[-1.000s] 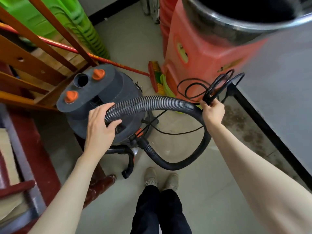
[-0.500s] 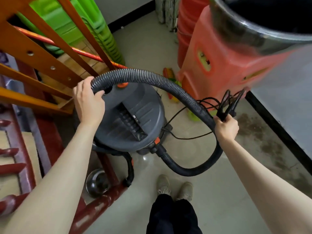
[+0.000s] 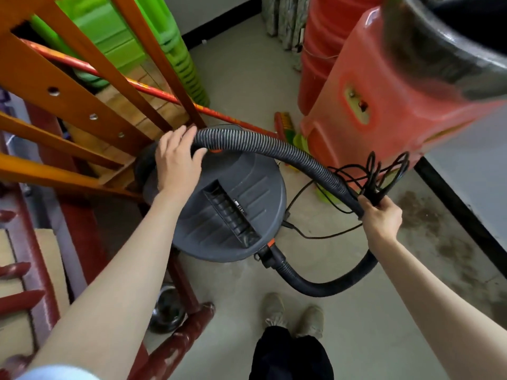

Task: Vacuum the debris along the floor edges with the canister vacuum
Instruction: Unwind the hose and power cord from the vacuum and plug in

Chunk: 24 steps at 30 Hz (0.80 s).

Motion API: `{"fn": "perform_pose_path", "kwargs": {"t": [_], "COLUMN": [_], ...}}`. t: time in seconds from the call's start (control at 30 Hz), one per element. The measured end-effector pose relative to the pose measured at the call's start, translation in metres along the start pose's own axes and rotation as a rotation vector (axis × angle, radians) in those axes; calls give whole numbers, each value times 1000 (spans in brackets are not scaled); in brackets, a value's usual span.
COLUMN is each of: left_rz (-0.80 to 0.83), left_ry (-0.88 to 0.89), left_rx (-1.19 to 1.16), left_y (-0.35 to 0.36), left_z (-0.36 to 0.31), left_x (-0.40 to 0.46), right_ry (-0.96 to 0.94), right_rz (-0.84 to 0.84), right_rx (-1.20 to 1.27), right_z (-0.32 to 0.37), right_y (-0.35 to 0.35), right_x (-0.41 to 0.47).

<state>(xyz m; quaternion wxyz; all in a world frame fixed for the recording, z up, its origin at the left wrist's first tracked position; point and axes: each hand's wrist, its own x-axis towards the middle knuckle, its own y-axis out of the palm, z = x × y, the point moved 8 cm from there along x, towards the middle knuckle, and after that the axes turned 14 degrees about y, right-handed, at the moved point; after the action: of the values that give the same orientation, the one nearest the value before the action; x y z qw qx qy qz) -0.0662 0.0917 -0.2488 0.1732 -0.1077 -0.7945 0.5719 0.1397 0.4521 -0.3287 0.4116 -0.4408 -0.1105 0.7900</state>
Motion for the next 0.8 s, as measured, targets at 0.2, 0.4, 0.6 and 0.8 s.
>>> {"fn": "perform_pose_path", "kwargs": {"t": [0.2,0.4,0.6,0.8], "left_rz": [262,189,153,187], "left_ry": [372,297,250,182], "left_rx": [104,148,216,295], "left_y": [44,51,54,66], "left_z": [-91,-119,-129,-158], "left_x": [15,20,11,-3], "right_ry": [-1,8,61,103], "right_rz": [-30,-76,-139,-157], "right_rx": [27,60,106,133], "right_z": [0,-1,-24,-62], "right_y": [-9,-34,-71,-96], "right_x": [2,9,20,35]}}
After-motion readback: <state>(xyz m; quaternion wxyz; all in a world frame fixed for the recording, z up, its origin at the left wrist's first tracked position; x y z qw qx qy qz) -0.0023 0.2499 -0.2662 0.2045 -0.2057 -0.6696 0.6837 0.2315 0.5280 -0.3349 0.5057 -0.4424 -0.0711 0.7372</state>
